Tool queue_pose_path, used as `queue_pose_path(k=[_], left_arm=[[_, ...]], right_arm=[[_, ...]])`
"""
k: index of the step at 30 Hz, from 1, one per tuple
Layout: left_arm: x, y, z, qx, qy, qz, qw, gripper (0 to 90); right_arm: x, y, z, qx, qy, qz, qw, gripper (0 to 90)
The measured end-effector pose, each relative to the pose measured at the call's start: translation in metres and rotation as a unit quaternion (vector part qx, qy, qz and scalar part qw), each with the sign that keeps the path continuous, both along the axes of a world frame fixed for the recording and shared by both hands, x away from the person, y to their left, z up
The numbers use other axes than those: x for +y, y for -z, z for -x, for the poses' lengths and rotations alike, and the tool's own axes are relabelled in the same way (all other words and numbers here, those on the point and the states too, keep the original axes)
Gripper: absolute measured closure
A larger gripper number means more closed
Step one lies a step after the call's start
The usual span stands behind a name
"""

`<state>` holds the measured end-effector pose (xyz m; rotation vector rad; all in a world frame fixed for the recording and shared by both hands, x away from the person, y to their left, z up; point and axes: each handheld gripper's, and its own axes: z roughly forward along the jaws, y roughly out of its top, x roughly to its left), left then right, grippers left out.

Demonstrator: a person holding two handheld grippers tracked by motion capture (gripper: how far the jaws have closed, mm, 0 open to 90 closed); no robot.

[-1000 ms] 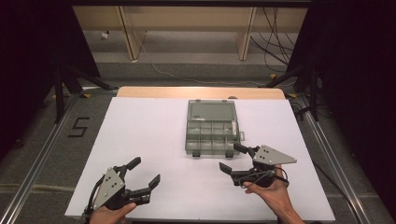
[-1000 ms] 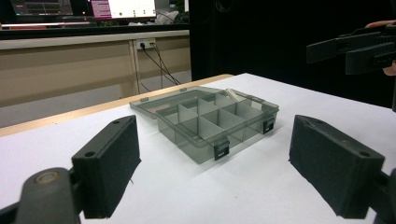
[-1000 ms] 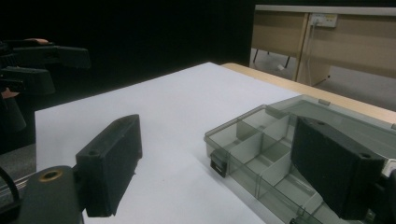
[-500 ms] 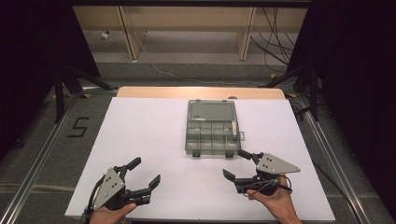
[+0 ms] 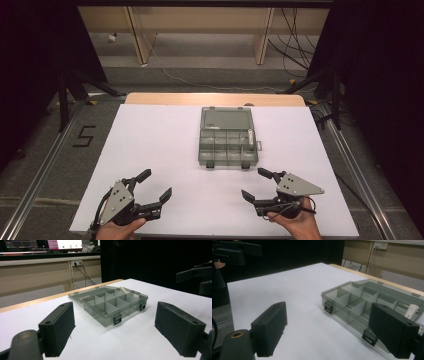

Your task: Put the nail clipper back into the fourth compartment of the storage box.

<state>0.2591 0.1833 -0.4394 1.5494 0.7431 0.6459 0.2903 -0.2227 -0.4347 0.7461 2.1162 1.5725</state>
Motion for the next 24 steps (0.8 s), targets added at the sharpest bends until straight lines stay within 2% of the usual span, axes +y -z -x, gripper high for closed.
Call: queue_pose_path(k=[3,4,6,8,10,12,13,18,19,24], left_arm=[[0.0002,0.0,0.0001,0.001,0.0,-0.001,1.0,15.9],[0.0001,0.0,-0.0001,0.0,0.001,0.0,1.0,15.9],[-0.0001,0.0,-0.0001,0.0,0.001,-0.001,1.0,15.9],[-0.0004,-0.0002,-0.0001,-0.001,0.002,-0.002,1.0,15.9],[-0.0004,-0.0002,-0.0001,-0.001,0.001,-0.002,1.0,15.9],[-0.0002,-0.0002,-0.0004,-0.001,0.001,-0.003,1.0,15.9],[-0.0004,-0.0002,-0.0003,-0.001,0.001,-0.003,1.0,15.9],[-0.0002,-0.0002,-0.0003,0.0,0.0,-0.002,1.0,15.9],[-0.0001,-0.0002,-0.0004,0.0,0.0,-0.002,1.0,15.9],[-0.0001,-0.0003,-0.0004,0.0,0.0,-0.002,1.0,15.9]], right_arm=[[-0.0003,-0.0001,0.0026,0.008,-0.005,0.003,1.0,16.4],[0.0006,0.0009,0.0025,0.004,-0.004,-0.003,1.0,16.4],[0.001,0.0016,0.0022,-0.002,-0.002,0.002,1.0,16.4],[0.0009,0.0017,0.0025,0.011,-0.003,0.007,0.9999,16.4],[0.0009,0.0025,0.0005,0.001,-0.005,-0.002,1.0,16.4],[-0.0001,0.0015,0.0014,0.009,-0.004,0.005,0.9999,16.4],[-0.0009,0.0013,0.0003,0.0,-0.003,0.002,1.0,16.4],[0.0012,0.002,0.0005,0.002,-0.006,-0.006,1.0,16.4],[0.001,0.0014,0.0012,0.01,-0.007,-0.003,0.9999,16.4],[0.001,0.0014,0.0011,0.009,-0.005,-0.004,0.9999,16.4]])
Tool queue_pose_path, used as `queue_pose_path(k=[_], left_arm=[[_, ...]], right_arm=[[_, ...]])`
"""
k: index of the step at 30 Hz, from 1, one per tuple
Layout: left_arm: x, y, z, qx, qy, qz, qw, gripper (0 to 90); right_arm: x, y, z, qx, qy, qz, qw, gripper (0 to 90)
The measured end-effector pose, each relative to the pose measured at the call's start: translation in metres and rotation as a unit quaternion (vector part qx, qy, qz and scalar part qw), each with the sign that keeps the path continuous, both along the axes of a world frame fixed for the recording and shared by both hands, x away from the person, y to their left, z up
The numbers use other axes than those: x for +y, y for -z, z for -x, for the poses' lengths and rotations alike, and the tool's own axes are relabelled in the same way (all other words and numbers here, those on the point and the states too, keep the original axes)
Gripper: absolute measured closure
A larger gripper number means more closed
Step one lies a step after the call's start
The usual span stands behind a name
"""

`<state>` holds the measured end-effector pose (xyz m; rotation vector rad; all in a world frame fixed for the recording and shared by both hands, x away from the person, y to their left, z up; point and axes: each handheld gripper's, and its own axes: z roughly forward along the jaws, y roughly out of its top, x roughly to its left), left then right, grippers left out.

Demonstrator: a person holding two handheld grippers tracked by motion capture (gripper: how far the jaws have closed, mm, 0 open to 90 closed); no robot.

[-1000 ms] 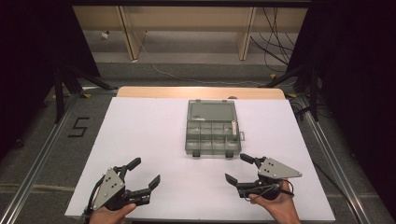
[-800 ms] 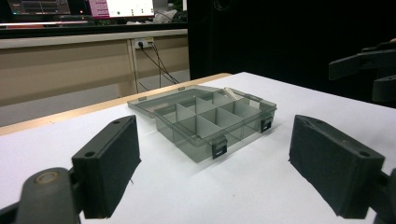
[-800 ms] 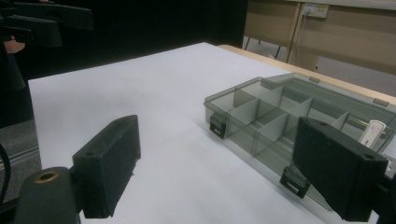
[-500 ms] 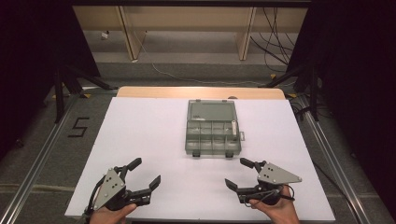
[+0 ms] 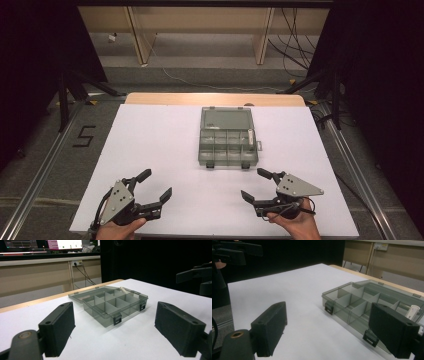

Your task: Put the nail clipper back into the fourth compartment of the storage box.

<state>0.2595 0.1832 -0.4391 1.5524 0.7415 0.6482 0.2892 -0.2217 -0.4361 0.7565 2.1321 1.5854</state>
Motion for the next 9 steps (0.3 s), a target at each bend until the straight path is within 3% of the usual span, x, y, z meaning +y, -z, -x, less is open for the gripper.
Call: queue_pose_path(k=[9], left_arm=[[0.0001,0.0001,-0.0001,0.001,0.0,-0.001,1.0,15.9]], right_arm=[[-0.0006,-0.0005,-0.001,-0.01,0.0,-0.001,1.0,16.4]])
